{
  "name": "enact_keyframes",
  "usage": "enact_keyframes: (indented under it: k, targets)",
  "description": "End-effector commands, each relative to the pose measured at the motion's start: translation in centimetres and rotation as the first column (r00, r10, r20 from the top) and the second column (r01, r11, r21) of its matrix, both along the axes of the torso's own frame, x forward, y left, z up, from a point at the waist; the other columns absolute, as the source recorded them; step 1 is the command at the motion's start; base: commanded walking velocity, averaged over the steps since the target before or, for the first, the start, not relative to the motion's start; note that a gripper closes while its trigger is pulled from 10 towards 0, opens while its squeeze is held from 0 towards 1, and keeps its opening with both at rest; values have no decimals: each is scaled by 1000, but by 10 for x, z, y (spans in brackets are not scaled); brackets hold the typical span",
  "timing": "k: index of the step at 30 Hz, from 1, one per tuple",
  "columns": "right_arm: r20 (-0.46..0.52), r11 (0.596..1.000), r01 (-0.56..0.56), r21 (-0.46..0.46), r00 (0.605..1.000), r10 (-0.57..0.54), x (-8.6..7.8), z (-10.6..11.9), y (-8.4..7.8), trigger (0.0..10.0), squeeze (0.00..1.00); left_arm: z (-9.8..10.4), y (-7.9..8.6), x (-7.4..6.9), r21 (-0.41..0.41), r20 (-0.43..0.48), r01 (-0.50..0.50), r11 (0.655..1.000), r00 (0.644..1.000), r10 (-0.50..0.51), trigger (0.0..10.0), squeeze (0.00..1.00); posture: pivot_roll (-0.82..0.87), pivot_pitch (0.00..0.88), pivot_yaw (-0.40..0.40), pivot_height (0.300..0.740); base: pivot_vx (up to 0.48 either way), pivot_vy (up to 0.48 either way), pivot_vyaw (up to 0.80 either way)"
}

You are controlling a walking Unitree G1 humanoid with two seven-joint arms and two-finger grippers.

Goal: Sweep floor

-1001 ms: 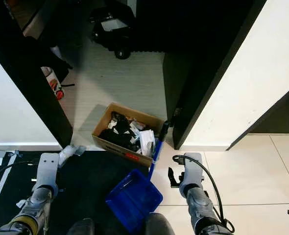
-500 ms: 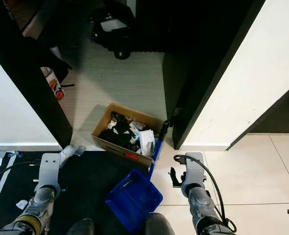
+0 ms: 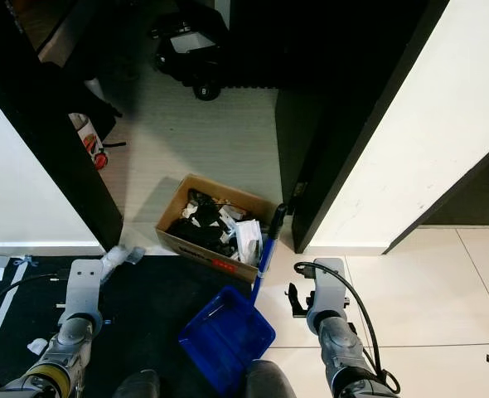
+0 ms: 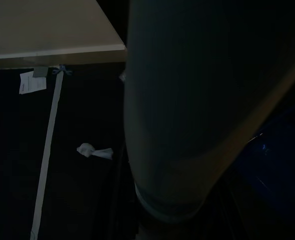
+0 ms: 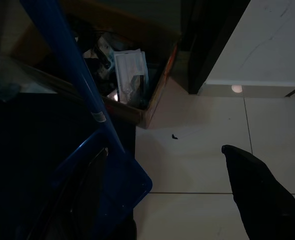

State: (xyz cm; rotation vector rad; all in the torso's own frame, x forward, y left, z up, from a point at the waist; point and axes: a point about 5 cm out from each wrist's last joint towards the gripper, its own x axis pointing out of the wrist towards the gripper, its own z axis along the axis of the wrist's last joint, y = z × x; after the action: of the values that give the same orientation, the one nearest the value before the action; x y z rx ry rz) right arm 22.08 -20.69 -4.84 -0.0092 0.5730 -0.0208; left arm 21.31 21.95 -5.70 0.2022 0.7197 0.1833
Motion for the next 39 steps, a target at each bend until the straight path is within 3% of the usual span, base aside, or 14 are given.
enact_keyframes:
  k: [1,27,39]
  targets:
    - [-22,1000,0,-1,1000,0,-2,-2,1,10000,0,-4,-5,-4,-31,-9,-15,999,1000,15,10000,0,-34,26,-23,740,0,0,0]
    - [1,1000,-3,16,1000,3,4,1,6,10000,0,-2,-7,0,-44,-3,17,999,1000,-17,10000,0,-32,42,-18,740,0,0,0]
    - [4,1000,-7,23,1000,7,4,1,6,10000,0,-4,-4,-5,-35,3,3,999,1000,-3,10000,0,-26,57,-23,740,0,0,0]
